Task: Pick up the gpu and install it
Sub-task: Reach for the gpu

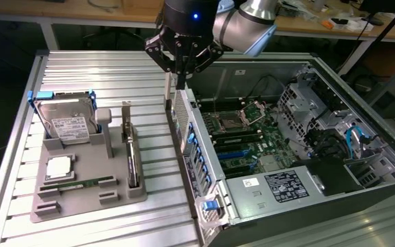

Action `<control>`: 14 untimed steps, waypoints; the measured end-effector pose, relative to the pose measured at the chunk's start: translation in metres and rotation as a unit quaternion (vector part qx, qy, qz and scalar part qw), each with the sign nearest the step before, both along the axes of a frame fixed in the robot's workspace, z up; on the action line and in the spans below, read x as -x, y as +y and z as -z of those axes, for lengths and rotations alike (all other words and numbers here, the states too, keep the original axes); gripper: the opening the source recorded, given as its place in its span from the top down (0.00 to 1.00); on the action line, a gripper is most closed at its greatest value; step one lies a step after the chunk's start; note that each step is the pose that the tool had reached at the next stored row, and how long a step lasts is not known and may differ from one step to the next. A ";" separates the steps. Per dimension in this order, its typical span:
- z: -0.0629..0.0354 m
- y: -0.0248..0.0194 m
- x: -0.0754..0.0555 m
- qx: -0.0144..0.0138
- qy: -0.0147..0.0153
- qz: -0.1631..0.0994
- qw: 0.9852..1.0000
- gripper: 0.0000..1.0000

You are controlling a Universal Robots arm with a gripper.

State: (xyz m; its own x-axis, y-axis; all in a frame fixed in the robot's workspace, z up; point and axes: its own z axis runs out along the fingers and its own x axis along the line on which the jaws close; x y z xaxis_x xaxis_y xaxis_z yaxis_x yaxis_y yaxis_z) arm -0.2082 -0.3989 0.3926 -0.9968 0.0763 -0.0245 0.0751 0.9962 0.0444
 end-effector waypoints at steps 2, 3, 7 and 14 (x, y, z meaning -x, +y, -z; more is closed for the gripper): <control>0.0000 0.0000 0.005 0.000 0.000 0.000 1.000 0.89; 0.0000 0.0000 0.009 0.000 0.000 0.000 1.000 0.89; 0.0000 0.0000 0.017 0.000 0.000 0.000 1.000 0.89; 0.0000 0.0000 0.025 0.000 0.000 0.000 1.000 0.89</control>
